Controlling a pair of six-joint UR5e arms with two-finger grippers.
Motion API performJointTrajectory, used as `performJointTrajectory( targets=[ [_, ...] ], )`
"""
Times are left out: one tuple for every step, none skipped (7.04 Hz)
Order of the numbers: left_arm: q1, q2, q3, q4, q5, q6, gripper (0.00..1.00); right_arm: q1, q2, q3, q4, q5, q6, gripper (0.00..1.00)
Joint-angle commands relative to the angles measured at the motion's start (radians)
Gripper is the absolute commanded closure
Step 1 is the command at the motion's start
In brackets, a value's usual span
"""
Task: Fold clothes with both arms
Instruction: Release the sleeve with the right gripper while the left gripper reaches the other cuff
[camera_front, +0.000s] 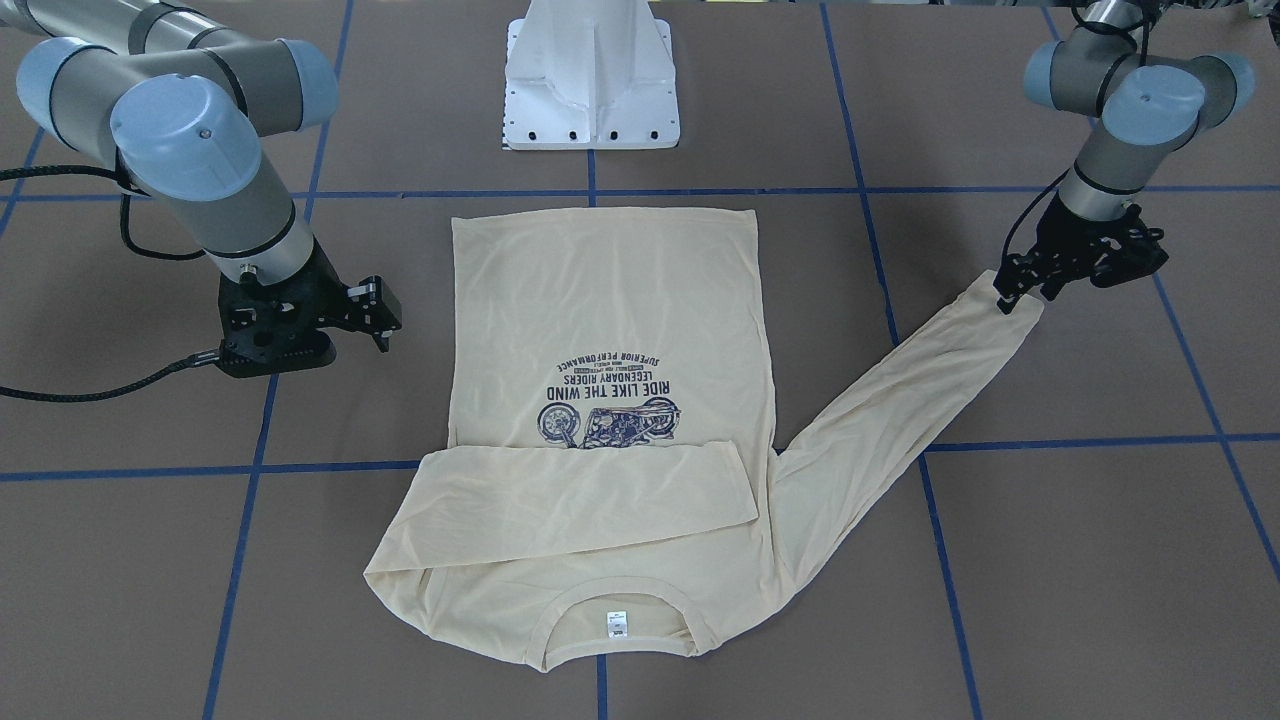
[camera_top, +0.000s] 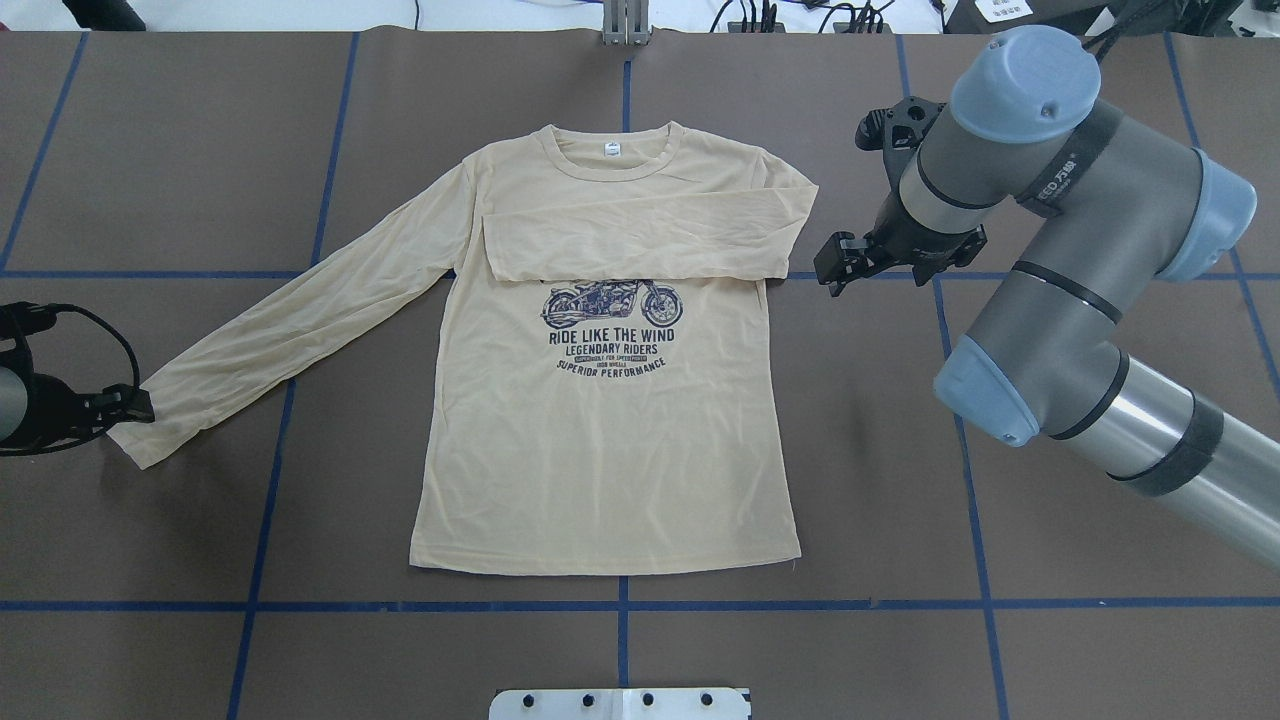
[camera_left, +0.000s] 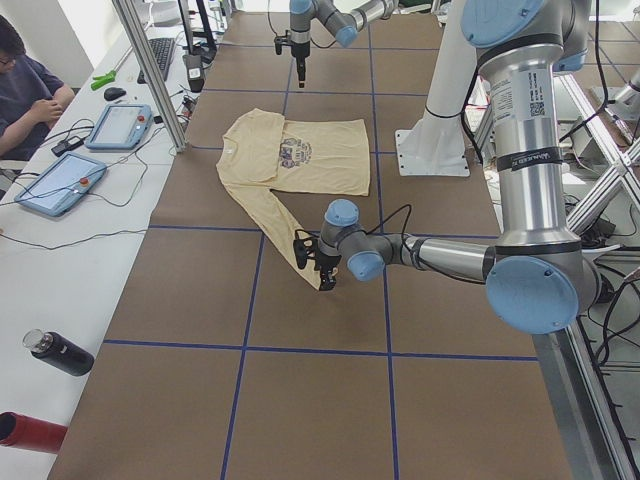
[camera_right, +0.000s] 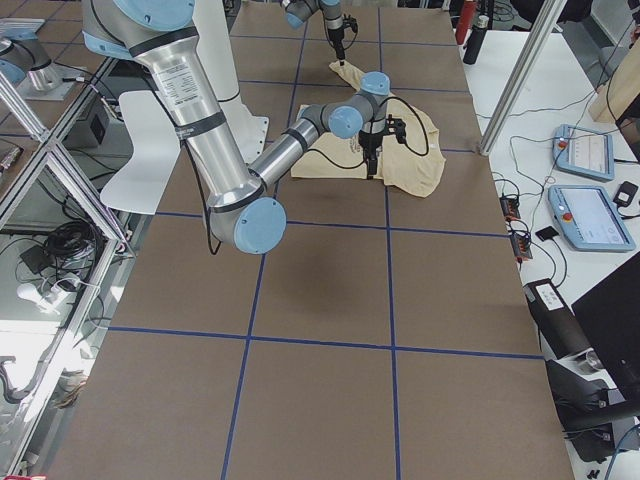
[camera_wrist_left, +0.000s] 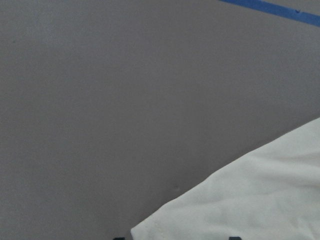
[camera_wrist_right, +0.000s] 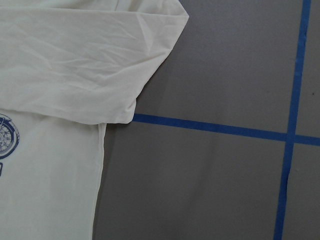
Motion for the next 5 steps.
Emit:
performJointTrajectory(
  targets=[
    [0.004,0.000,0.001,0.000,0.000,-0.001,0.44,-0.001,0.001,0.000,0.000,0.000,0.003,0.00],
    [0.004,0.000,0.001,0.002,0.000,-0.001,0.56,-0.001,0.001,0.000,0.000,0.000,0.003,0.00],
    [0.006,0.000,-0.001,0.000,0.000,-0.003,0.73,-0.001,0.001,0.000,0.000,0.000,0.003,0.00],
    [0.006,-0.002,-0.005,0.000,0.000,-0.001,0.94,-0.001,0.001,0.001,0.000,0.000,0.003,0.00],
    [0.006,-0.002,-0.010,0.000,0.000,-0.001,1.00,0.000,0.000,0.002,0.000,0.000,0.003,0.00]
  ],
)
